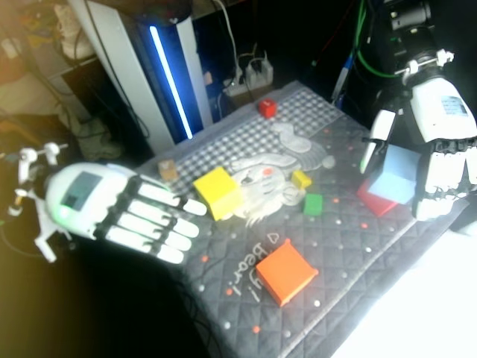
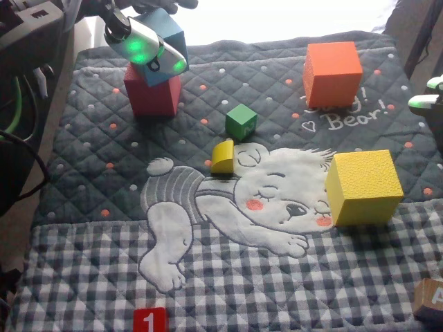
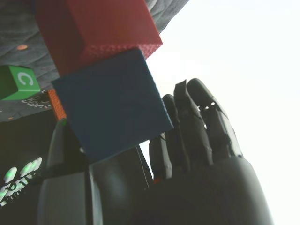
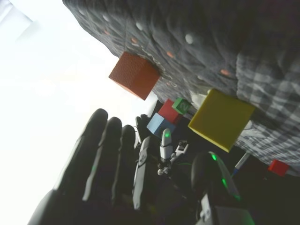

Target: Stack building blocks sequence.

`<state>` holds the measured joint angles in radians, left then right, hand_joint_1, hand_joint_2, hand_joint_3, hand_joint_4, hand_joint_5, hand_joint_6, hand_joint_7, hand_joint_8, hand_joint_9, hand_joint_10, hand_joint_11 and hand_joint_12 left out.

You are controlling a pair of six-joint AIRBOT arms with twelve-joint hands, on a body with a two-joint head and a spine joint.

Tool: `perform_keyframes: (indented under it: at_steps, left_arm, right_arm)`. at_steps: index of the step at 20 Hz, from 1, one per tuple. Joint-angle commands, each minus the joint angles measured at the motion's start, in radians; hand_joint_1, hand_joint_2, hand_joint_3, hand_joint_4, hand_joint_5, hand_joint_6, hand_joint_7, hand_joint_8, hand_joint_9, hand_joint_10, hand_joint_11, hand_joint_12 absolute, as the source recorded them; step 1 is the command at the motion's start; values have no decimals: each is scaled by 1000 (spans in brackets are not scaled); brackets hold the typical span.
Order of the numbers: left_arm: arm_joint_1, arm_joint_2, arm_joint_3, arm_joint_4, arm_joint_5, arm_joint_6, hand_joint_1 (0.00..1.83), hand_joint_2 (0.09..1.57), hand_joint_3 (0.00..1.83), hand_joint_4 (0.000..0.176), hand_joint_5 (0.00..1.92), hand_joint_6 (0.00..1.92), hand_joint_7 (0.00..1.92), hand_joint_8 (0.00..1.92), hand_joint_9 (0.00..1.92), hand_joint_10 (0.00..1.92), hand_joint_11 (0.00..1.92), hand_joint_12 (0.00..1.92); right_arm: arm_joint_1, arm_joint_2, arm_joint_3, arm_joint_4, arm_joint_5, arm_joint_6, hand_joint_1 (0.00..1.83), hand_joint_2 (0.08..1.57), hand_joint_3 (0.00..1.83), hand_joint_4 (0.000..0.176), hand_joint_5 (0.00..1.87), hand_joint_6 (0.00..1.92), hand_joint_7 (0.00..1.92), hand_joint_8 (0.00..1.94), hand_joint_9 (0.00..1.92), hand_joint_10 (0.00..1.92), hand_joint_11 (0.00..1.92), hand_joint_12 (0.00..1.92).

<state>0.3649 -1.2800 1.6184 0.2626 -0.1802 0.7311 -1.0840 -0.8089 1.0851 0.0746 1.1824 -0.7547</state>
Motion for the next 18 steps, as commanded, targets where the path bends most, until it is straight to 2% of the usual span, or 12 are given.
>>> perform_keyframes:
  at_steps: [1, 2, 5, 6, 7, 8, 9, 10, 11, 13, 16, 18]
  left_arm:
    - [-13, 3, 5, -2, -103, -1, 884, 960, 0, 118, 411, 0, 453, 0, 425, 0, 29, 1212]
    - [-15, 3, 5, -1, -102, -1, 869, 957, 0, 125, 398, 0, 442, 0, 439, 6, 44, 1229]
    - [-15, 3, 5, -1, -102, -1, 849, 948, 0, 125, 389, 0, 435, 1, 448, 8, 57, 1248]
    - [-15, 3, 5, -1, -102, 0, 837, 948, 0, 148, 368, 2, 413, 0, 439, 2, 44, 1334]
    - [-15, 3, 5, -1, -103, 0, 837, 948, 0, 148, 368, 2, 413, 0, 439, 2, 44, 1334]
    - [-15, 3, 4, -1, -104, 0, 809, 947, 0, 156, 348, 0, 387, 0, 410, 0, 8, 1348]
    - [-15, 3, 4, -1, -106, 0, 727, 947, 1, 168, 297, 0, 337, 0, 365, 0, 1, 1331]
    - [-16, 3, 3, -1, -107, 1, 727, 947, 1, 168, 297, 0, 337, 0, 365, 0, 1, 1331]
    - [-17, 3, 3, -1, -107, 3, 692, 945, 0, 169, 276, 0, 313, 0, 344, 0, 0, 1333]
    - [-18, 4, 2, -1, -108, 6, 618, 950, 0, 176, 225, 0, 228, 0, 245, 0, 0, 1221]
    - [-19, 6, -2, -1, -113, 6, 608, 948, 0, 173, 226, 3, 236, 4, 242, 2, 0, 1210]
    - [-17, 14, -13, -1, -128, 7, 606, 944, 0, 176, 221, 1, 228, 0, 242, 2, 0, 1212]
  right_arm:
    - [4, 1, 7, 27, 118, 2, 555, 1261, 0, 116, 361, 1, 313, 1, 335, 3, 283, 186]
    - [4, 1, 7, 27, 118, 2, 540, 1261, 0, 117, 360, 0, 314, 1, 332, 1, 281, 182]
    - [3, 0, 7, 27, 118, 2, 546, 1260, 0, 111, 367, 2, 325, 4, 336, 2, 285, 174]
    - [3, 0, 7, 27, 118, 2, 556, 1267, 2, 119, 363, 0, 316, 0, 329, 0, 287, 173]
    - [3, 0, 7, 27, 118, 2, 556, 1267, 2, 119, 363, 0, 316, 0, 329, 0, 287, 173]
    - [3, 0, 7, 27, 118, 2, 558, 1264, 1, 121, 359, 0, 309, 0, 325, 0, 285, 171]
    - [3, 0, 7, 27, 118, 2, 604, 1260, 0, 111, 366, 2, 312, 2, 325, 2, 285, 168]
    - [3, 0, 7, 27, 118, 2, 604, 1260, 0, 111, 366, 2, 312, 2, 325, 2, 285, 168]
    - [3, 0, 7, 27, 118, 2, 611, 1257, 0, 97, 375, 6, 321, 5, 334, 5, 295, 171]
    - [2, 0, 7, 27, 118, 2, 573, 1258, 0, 112, 366, 0, 318, 0, 333, 1, 293, 165]
    - [1, 0, 6, 28, 118, 2, 571, 1258, 0, 108, 368, 1, 316, 1, 337, 3, 298, 166]
    - [1, 0, 5, 29, 118, 2, 555, 1259, 0, 116, 363, 0, 307, 0, 330, 0, 288, 159]
